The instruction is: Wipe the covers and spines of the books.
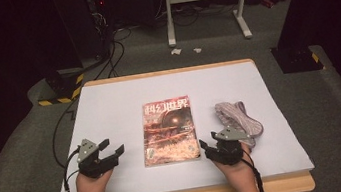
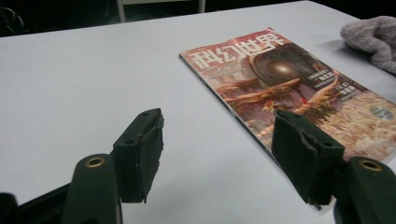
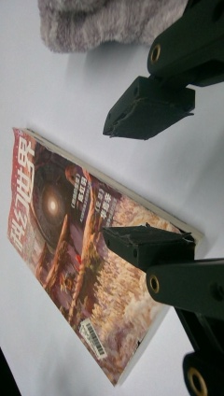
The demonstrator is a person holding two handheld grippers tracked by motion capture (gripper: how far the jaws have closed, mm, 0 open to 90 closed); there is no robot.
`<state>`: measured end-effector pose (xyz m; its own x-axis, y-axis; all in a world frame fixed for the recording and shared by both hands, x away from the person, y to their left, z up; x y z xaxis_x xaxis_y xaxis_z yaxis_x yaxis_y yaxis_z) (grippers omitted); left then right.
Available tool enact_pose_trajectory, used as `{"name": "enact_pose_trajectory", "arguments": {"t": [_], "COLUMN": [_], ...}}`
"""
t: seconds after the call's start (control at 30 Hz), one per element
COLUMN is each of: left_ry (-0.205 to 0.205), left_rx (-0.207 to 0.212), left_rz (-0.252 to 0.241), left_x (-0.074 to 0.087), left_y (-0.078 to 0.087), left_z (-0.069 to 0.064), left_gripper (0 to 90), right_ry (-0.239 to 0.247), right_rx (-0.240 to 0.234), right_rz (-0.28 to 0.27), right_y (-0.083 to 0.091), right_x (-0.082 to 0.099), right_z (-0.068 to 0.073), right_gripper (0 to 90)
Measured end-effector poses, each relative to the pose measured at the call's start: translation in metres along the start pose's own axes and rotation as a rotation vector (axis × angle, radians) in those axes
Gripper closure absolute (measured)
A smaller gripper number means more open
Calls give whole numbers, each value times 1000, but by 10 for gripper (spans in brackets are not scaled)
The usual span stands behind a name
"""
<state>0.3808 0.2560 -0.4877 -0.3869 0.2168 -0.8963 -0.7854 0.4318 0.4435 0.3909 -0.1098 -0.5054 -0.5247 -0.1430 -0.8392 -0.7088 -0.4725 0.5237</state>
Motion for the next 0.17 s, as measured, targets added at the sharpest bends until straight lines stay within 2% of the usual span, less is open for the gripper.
{"name": "enact_pose_trajectory", "arguments": {"t": [0.17], "left_ry": [1], "left_rx": [0], "left_rz": [-7], "left_x": [0], "left_y": [2], "left_z": [2], "left_gripper": [332], "right_ry": [8], "right_rx": [4], "right_rz": [-1], "right_y": [-1], "right_x": [-1], "right_z": [0], "right_gripper": [437]}}
Point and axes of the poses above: each handheld gripper's, and its own axes: y roughly backward along the jaws, x roughly out of its underside, z roughly to its left, the point moved 6 cm from there along -y, roughly forward along the jaws, and after that the axes turned 5 degrees about -y, right-handed, at the moved point
